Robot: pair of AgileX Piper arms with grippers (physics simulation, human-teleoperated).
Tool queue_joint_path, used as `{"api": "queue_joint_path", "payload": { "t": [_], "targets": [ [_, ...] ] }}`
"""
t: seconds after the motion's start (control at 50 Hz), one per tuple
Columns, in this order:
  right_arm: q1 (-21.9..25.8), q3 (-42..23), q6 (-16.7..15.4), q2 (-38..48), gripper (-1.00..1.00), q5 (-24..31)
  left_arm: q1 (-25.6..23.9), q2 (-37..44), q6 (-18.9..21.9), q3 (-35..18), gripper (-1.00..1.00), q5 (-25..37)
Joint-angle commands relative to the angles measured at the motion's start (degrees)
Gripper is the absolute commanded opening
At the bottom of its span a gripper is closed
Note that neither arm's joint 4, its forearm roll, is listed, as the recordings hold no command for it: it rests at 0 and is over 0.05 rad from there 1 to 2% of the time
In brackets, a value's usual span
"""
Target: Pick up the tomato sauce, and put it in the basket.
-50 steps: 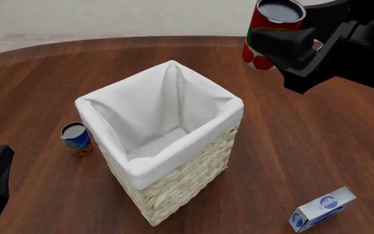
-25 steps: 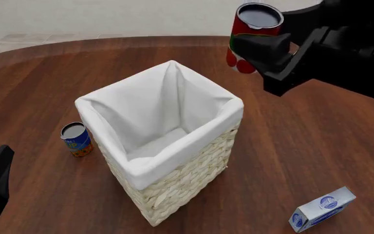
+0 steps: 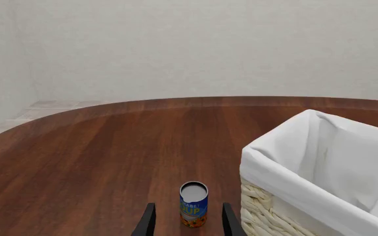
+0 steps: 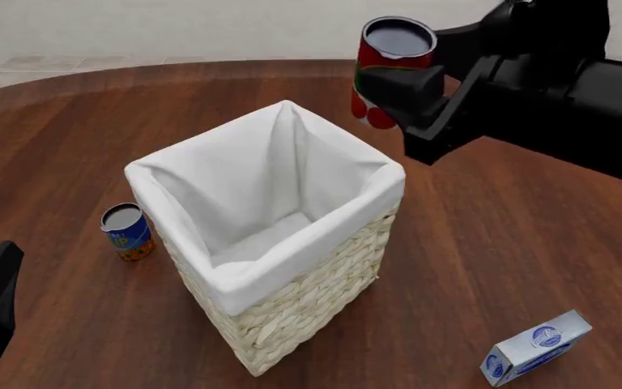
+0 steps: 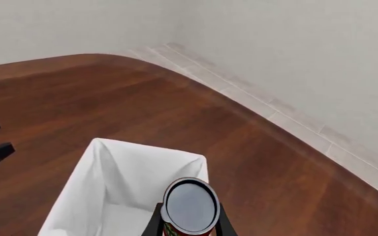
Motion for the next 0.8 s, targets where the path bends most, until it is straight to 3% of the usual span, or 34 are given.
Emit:
{"api": "queue_joint_path", "payload": {
  "t": [0.02, 0.8],
  "targets": [
    [0.72, -0.47, 1.07, 1.38, -1.00, -1.03, 0.00, 0.01, 0.00, 0.00, 1.00, 0.00],
    [2.24, -1.44, 0.56, 8.14, -1.00, -4.54, 0.00, 0.01, 0.00, 0.00, 1.00, 0.00]
  ]
}}
